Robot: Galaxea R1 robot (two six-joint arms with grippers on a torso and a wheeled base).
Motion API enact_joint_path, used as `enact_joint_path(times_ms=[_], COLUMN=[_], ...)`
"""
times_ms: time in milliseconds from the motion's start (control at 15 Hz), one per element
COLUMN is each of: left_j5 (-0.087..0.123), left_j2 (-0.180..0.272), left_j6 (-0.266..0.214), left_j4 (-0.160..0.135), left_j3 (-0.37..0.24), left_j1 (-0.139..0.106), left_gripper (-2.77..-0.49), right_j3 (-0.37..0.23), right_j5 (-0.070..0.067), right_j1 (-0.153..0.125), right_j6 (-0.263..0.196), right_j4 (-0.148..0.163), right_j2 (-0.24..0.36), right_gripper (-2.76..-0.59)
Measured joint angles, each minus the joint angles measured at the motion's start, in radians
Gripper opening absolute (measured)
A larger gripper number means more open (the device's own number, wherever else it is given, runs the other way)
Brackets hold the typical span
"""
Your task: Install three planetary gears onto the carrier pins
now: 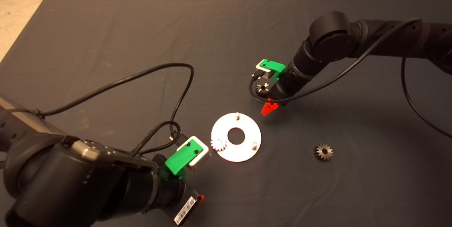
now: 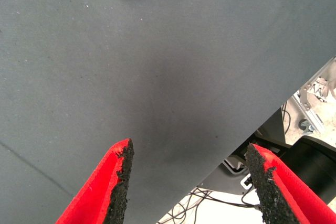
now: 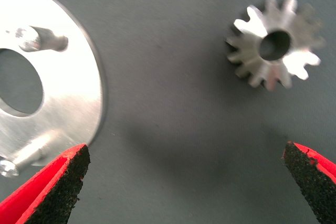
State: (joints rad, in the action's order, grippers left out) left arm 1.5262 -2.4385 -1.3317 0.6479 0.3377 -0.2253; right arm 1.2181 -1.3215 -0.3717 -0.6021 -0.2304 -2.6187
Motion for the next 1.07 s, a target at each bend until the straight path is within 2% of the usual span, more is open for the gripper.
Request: enact_joint_path(times_ms=[200, 467, 667, 1067], left_j5=[0.000, 0.000, 0.001, 0.000], left_j2=[0.000, -0.004, -0.004, -0.004], left_j6=[0.000, 0.000, 0.001, 0.001], left_j4=[0.000, 0.000, 0.000, 0.000], left_j3=[0.000, 0.000, 0.000, 0.000], left_j1=[0.000, 0.000, 0.000, 0.000], left_gripper=[-1.80, -1.80, -1.80, -1.80], right_j3=[0.065, 0.128, 0.129, 0.149], right_j5=[0.006, -0.001, 0.006, 0.006], right_j1=[0.001, 0.001, 0.001, 0.001], right_j6=[0.049, 0.082, 0.083, 0.117], right_j4=[0.000, 0.000, 0.000, 0.000], right_j2=[-0.029, -0.051, -0.060, -0.060], right_gripper=[-0.60, -0.60, -0.61, -0.60])
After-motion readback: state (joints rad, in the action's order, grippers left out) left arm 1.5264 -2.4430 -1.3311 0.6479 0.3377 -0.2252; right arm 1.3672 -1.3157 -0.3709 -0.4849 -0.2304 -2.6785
